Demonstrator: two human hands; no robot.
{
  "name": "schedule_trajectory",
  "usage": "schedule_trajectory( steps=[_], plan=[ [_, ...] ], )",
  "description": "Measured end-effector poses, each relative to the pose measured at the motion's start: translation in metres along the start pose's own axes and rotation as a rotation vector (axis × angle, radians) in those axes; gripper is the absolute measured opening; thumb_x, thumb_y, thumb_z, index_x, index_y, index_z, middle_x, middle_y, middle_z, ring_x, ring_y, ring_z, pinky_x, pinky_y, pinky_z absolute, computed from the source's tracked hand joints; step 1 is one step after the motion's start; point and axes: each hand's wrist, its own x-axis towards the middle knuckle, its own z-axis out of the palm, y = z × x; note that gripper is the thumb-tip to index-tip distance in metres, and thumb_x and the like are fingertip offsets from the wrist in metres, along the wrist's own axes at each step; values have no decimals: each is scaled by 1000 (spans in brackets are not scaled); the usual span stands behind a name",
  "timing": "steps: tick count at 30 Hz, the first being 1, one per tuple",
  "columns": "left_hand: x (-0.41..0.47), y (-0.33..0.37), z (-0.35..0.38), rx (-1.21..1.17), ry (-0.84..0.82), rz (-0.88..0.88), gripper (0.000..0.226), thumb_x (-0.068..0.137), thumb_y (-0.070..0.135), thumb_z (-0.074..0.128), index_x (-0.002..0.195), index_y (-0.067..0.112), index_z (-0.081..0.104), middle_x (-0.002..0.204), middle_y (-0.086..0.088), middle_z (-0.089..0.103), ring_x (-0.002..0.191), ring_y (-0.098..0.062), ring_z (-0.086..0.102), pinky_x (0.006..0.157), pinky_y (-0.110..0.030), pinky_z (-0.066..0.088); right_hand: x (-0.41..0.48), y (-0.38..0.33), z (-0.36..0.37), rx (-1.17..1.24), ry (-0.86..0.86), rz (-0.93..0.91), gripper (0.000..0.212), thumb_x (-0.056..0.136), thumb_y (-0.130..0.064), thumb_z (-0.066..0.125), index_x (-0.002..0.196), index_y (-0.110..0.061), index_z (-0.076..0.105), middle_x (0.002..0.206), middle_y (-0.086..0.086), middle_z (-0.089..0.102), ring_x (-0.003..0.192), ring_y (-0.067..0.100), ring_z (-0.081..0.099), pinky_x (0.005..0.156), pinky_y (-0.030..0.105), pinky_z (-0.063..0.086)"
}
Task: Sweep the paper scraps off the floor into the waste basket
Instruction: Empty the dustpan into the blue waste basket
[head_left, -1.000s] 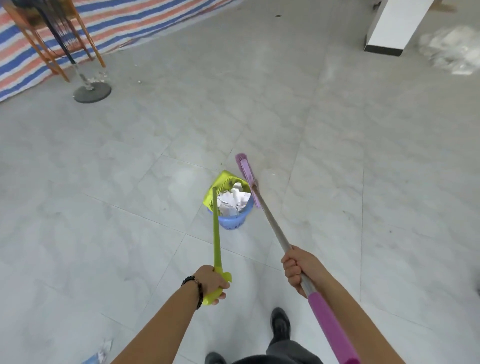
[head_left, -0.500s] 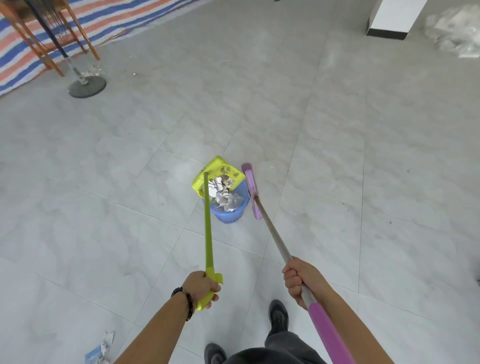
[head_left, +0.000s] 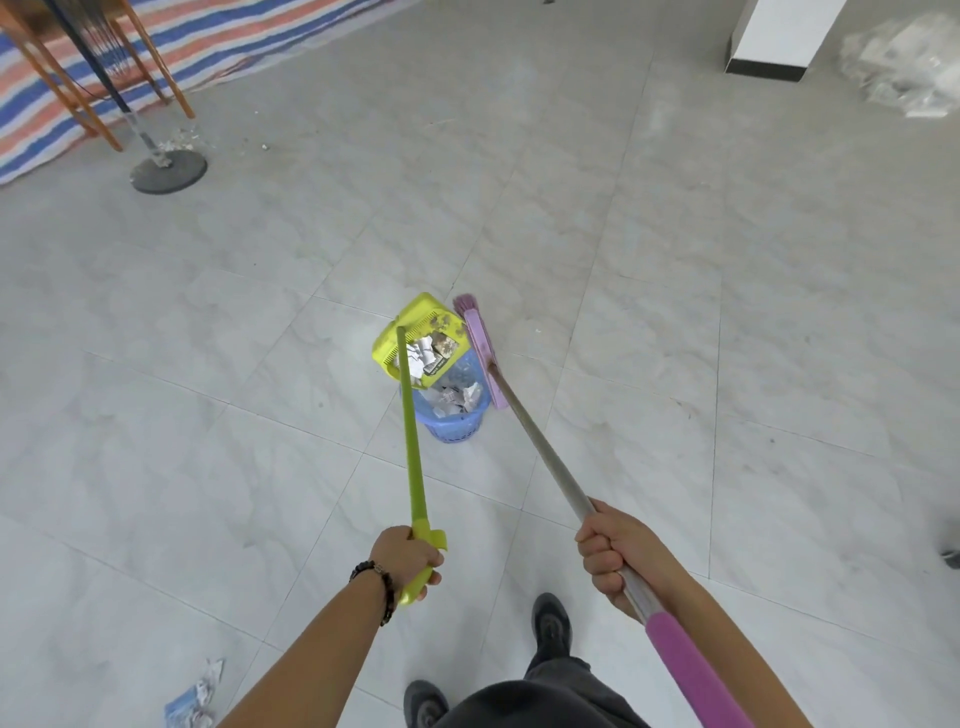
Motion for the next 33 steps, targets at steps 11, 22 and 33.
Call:
schedule_trajectory(
  steps=[11, 22, 33],
  plan=[
    [0, 21, -8, -70, -24, -2, 19, 84, -10, 60, 102, -9, 62, 92, -12, 64, 54, -24, 56, 43, -26, 39, -7, 5, -11, -420, 85, -116, 17, 84, 5, 45, 90, -10, 48, 54, 0, 36, 40, 11, 29, 35, 20, 29],
    [4, 47, 0, -189, -93, -6, 19, 89, -8, 55, 105, -1, 63, 94, -7, 60, 60, -21, 55, 38, -20, 39, -18, 17, -22, -580, 73, -150, 36, 81, 1, 50, 116, -6, 58, 57, 3, 45, 42, 14, 36, 39, 22, 33],
    [-4, 43, -23, -24, -41, -19, 24, 85, -11, 56, 108, -8, 63, 98, -9, 63, 52, -23, 54, 40, -23, 36, 19, 6, 13, -841, 128, -174, 52, 81, -7, 49, 131, -23, 52, 73, 5, 52, 40, 13, 44, 39, 20, 40]
  ],
)
